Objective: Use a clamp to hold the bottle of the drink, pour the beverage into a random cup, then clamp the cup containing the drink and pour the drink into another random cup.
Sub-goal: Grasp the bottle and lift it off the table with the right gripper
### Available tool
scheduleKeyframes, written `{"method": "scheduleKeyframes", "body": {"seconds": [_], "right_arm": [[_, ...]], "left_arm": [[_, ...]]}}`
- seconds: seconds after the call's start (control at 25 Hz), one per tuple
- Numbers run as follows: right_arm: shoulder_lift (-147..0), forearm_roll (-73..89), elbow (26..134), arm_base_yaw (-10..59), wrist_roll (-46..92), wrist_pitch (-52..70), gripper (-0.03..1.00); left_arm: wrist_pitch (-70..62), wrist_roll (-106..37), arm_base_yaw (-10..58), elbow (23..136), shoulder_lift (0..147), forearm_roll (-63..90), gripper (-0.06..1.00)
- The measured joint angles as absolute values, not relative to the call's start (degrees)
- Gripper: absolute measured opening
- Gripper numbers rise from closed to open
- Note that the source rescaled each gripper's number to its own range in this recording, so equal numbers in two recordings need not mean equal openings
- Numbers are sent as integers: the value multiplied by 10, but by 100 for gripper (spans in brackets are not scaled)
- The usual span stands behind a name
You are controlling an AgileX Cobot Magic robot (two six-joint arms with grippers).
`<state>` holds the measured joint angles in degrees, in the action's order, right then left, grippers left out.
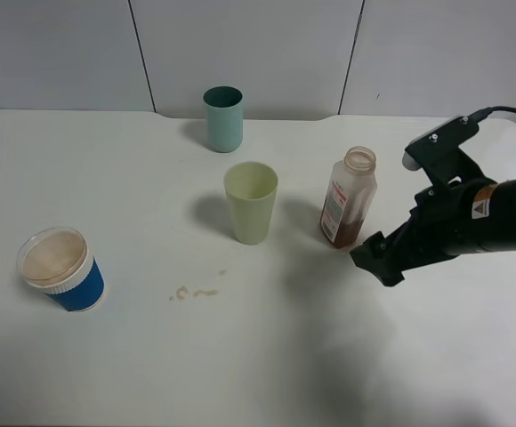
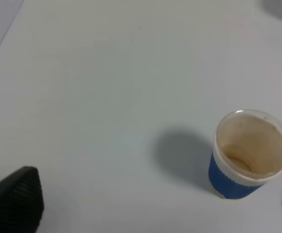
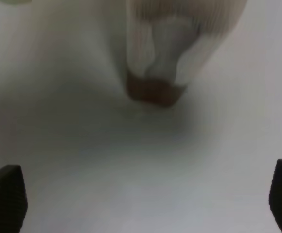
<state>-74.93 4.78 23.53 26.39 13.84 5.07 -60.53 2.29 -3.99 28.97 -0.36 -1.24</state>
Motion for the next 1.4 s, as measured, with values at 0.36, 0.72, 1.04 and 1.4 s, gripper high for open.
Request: {"method": "scheduleKeyframes", "body": {"seconds": [0.36, 0.72, 1.04, 1.4], "right_arm": [[-752, 67, 159, 264, 134, -103, 100], [-753, 72, 146, 264, 134, -173, 100], [-826, 72, 146, 264, 134, -236, 100], [-943, 72, 143, 264, 129, -371, 100]], "left_arm": [[-605, 23, -40, 290, -4, -12, 100], [-605, 23, -40, 290, -4, -12, 100], [-605, 23, -40, 290, -4, -12, 100], [-605, 23, -40, 290, -4, -12, 100]]}}
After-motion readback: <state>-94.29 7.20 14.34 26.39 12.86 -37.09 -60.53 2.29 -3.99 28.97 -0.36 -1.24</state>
